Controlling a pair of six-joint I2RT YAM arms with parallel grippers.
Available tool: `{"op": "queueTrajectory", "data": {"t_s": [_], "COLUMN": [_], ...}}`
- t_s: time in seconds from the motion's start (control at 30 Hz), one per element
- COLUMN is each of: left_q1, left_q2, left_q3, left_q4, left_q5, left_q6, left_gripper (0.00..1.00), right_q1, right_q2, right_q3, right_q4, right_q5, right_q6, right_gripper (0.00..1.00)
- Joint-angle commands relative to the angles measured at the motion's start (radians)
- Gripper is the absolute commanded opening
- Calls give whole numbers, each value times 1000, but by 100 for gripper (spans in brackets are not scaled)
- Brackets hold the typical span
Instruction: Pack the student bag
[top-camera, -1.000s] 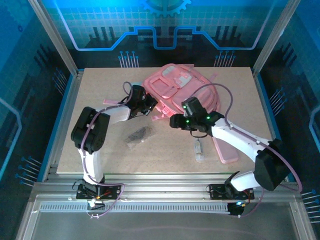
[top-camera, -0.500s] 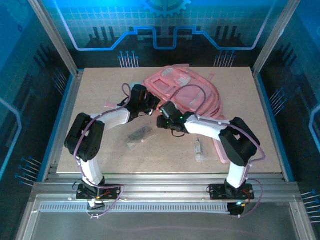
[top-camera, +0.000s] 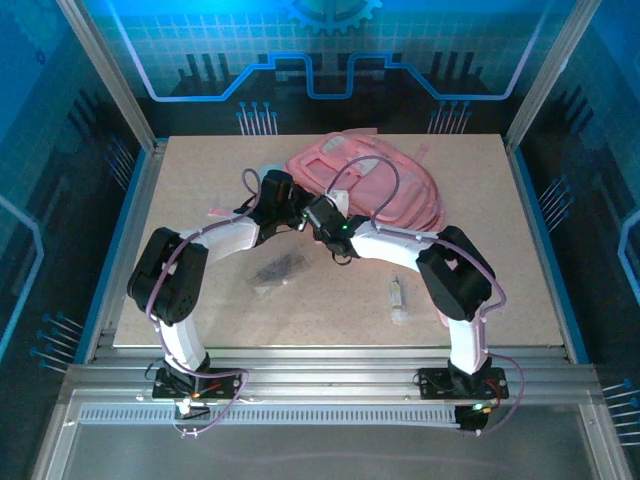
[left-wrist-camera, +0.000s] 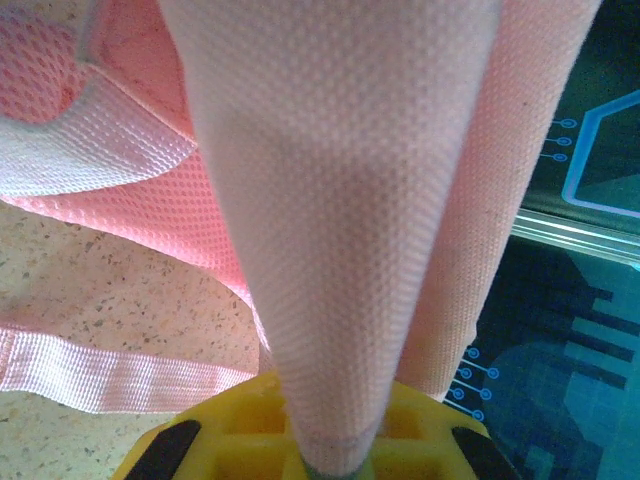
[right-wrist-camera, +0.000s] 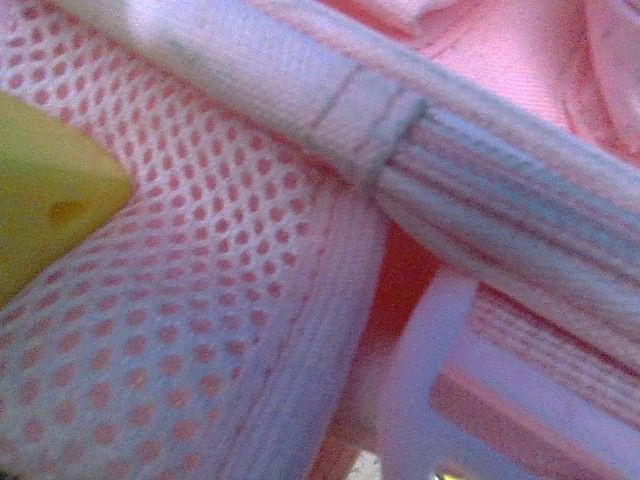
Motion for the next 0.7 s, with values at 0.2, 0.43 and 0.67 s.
{"op": "queueTrajectory", "data": {"t_s": [0.2,0.43,0.67], "left_q1": [-12,20,69], "left_q2": [-100,-32,57], "left_q3": [23,28,89], "left_q4": [45,66,111], "left_q5": [39,-11,18], "left_q6": [-5,51,65], "left_gripper": [0,0,0], "right_q1": [-48,-101,-177], "right_q2": [23,-89,-237], "right_q3": [23,-67,-240], "right_q4": [73,111,-30], "right_q5": [125,-198,-459], "right_q6": [-39,-191,-197], "right_gripper": [18,0,0]}}
